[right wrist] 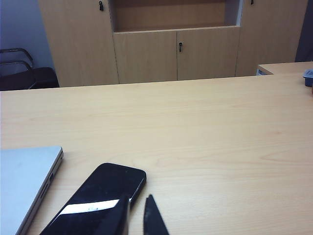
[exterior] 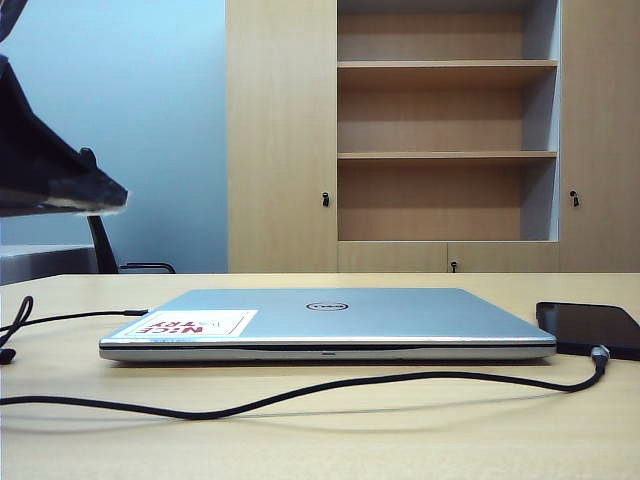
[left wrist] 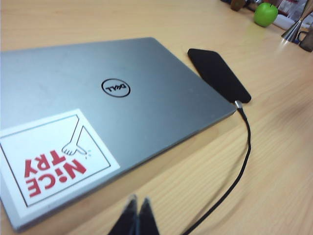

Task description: Pick up the charging cable and the phone, plug the charging cable into the charging port on the phone, and finally place them back on the table.

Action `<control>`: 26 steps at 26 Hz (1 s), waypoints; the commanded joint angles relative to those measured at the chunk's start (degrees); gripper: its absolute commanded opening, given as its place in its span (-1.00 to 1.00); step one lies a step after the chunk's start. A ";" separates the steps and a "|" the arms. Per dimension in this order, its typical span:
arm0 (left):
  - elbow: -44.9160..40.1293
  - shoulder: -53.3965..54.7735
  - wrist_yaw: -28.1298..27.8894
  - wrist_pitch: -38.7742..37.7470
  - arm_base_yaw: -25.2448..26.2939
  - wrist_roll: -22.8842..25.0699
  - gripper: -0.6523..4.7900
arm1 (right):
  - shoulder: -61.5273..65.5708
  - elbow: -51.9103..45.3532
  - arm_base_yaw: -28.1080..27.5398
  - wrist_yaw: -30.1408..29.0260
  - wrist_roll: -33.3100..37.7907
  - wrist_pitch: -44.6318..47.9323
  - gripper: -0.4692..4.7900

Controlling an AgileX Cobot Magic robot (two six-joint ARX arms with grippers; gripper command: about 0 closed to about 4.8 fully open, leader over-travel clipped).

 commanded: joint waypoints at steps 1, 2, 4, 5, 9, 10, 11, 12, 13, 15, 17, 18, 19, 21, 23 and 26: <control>0.11 -1.18 0.13 4.94 0.22 1.81 -0.78 | -0.15 0.31 -0.07 0.26 -0.02 0.96 -0.62; 0.11 -2.14 0.13 5.70 0.66 3.21 -0.78 | -0.15 0.31 -0.07 0.26 -0.02 0.96 -0.62; 0.11 -7.21 0.13 5.92 5.53 6.34 -0.78 | -0.15 0.31 -0.07 0.28 -0.02 0.96 -0.62; 0.11 -8.46 0.13 5.49 7.43 6.58 -0.78 | -0.15 0.31 -0.07 0.26 -0.02 0.96 -0.62; 0.11 -13.70 0.13 2.12 16.46 6.69 -0.78 | -0.15 0.31 -0.07 0.26 -0.02 0.96 -0.62; 0.11 -15.12 0.13 0.94 19.12 6.69 -0.78 | -0.15 0.31 -0.07 0.26 -0.02 0.96 -0.62; 0.11 -16.17 0.13 0.02 21.05 6.71 -0.78 | -0.15 0.31 -0.07 0.26 -0.02 0.96 -0.62; 0.11 -17.18 0.13 -0.83 22.88 6.80 -0.78 | -0.15 0.31 -0.07 0.28 -0.02 0.96 -0.62; 0.09 -18.36 0.13 -1.97 24.92 6.99 -0.78 | -0.15 0.31 -0.07 0.26 -0.02 0.96 -0.62; -0.07 -20.13 0.13 -3.23 27.82 8.33 -0.78 | -0.15 0.31 -0.07 0.26 -0.02 0.96 -0.62; -0.92 -22.18 0.13 -3.21 30.27 9.44 -0.78 | -0.15 0.31 -0.07 0.26 -0.02 0.94 -0.62; -1.40 -23.23 0.13 -3.19 31.21 9.42 -0.78 | -0.15 0.31 -0.07 0.28 -0.02 0.96 -0.62; -2.12 -24.65 0.13 -3.34 32.13 9.40 -0.78 | -0.15 0.31 -0.07 0.26 -0.02 0.96 -0.62; -3.37 -27.04 0.13 -3.93 33.46 9.42 -0.78 | -0.15 0.31 -0.07 0.26 -0.02 0.96 -0.62; -4.59 -29.55 0.13 -5.05 34.93 9.42 -0.78 | -0.15 0.31 -0.07 0.26 -0.02 0.96 -0.62; -5.99 -32.39 0.13 -6.95 36.39 9.40 -0.78 | -0.15 0.31 -0.07 0.26 -0.02 0.94 -0.62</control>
